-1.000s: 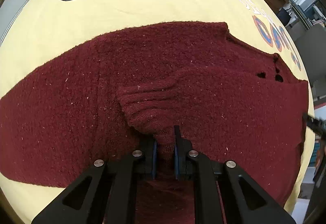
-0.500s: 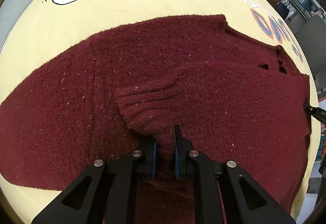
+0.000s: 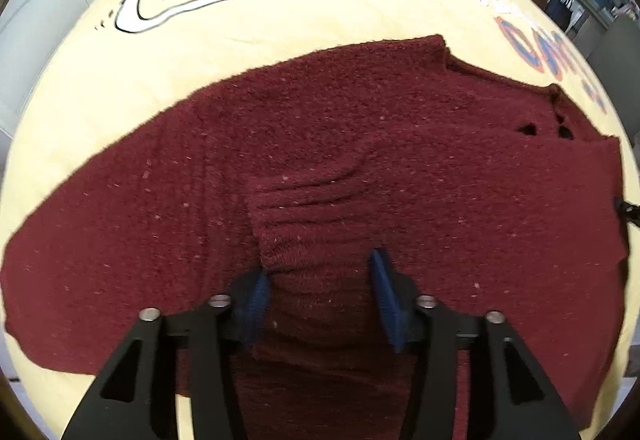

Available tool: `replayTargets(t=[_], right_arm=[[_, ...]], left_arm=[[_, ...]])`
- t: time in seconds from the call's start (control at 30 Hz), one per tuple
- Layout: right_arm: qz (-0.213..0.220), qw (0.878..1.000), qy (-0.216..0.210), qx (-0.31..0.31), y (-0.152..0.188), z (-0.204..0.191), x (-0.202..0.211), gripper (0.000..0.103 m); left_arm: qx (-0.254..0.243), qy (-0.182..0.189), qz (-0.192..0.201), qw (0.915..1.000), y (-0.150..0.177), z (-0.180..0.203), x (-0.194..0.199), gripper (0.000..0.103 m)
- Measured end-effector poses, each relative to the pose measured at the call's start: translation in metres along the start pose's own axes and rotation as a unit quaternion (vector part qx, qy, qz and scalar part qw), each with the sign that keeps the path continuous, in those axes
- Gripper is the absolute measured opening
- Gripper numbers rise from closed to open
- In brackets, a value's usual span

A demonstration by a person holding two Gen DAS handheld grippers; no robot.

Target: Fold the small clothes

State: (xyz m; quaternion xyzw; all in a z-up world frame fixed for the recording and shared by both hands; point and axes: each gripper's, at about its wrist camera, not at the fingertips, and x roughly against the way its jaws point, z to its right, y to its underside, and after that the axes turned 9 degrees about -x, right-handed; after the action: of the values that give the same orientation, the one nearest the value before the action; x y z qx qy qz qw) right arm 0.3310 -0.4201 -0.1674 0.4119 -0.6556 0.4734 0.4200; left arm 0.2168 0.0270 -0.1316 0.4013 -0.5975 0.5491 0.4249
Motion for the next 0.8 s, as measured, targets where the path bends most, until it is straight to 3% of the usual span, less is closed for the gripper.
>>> replayTargets(t=[0.03, 0.07, 0.1, 0.17, 0.23, 0.33, 0.37, 0.47, 0.57, 0.8], right_arm=[[0.002, 1.000, 0.005, 0.002, 0.000, -0.001, 0.002, 0.052], [0.005, 1.000, 0.011, 0.006, 0.001, -0.002, 0.004, 0.065], [0.006, 1.000, 0.014, 0.010, 0.001, -0.002, 0.006, 0.077], [0.012, 1.000, 0.018, 0.021, 0.003, -0.005, 0.012, 0.080], [0.025, 0.999, 0.022, 0.034, 0.005, -0.010, 0.020, 0.082], [0.049, 0.997, 0.031, 0.055, 0.009, -0.021, 0.034, 0.093], [0.059, 0.995, 0.038, 0.065, 0.011, -0.027, 0.041, 0.102], [0.095, 0.990, 0.042, 0.099, 0.018, -0.045, 0.061, 0.103], [0.117, 0.985, 0.025, 0.127, 0.027, -0.073, 0.074, 0.103], [0.111, 0.982, -0.013, 0.149, 0.057, -0.123, 0.067, 0.103]], left_arm=[[0.000, -0.009, 0.000, 1.0000, 0.000, 0.000, 0.001, 0.063], [0.000, -0.014, -0.002, 0.9999, 0.000, 0.000, 0.001, 0.077], [0.003, -0.016, -0.007, 0.9998, 0.000, -0.002, 0.001, 0.082], [0.011, -0.014, -0.015, 0.9997, 0.000, -0.004, 0.001, 0.096], [0.018, -0.010, -0.010, 0.9997, 0.001, -0.005, 0.006, 0.102], [0.019, -0.001, 0.003, 0.9998, -0.001, -0.006, 0.018, 0.102], [0.015, 0.004, 0.011, 0.9998, -0.002, -0.004, 0.023, 0.102], [-0.005, -0.005, 0.044, 0.9990, -0.007, 0.005, 0.045, 0.102], [-0.014, 0.011, 0.064, 0.9978, -0.011, 0.020, 0.060, 0.102], [-0.040, 0.036, 0.061, 0.9967, -0.003, 0.069, 0.050, 0.102]])
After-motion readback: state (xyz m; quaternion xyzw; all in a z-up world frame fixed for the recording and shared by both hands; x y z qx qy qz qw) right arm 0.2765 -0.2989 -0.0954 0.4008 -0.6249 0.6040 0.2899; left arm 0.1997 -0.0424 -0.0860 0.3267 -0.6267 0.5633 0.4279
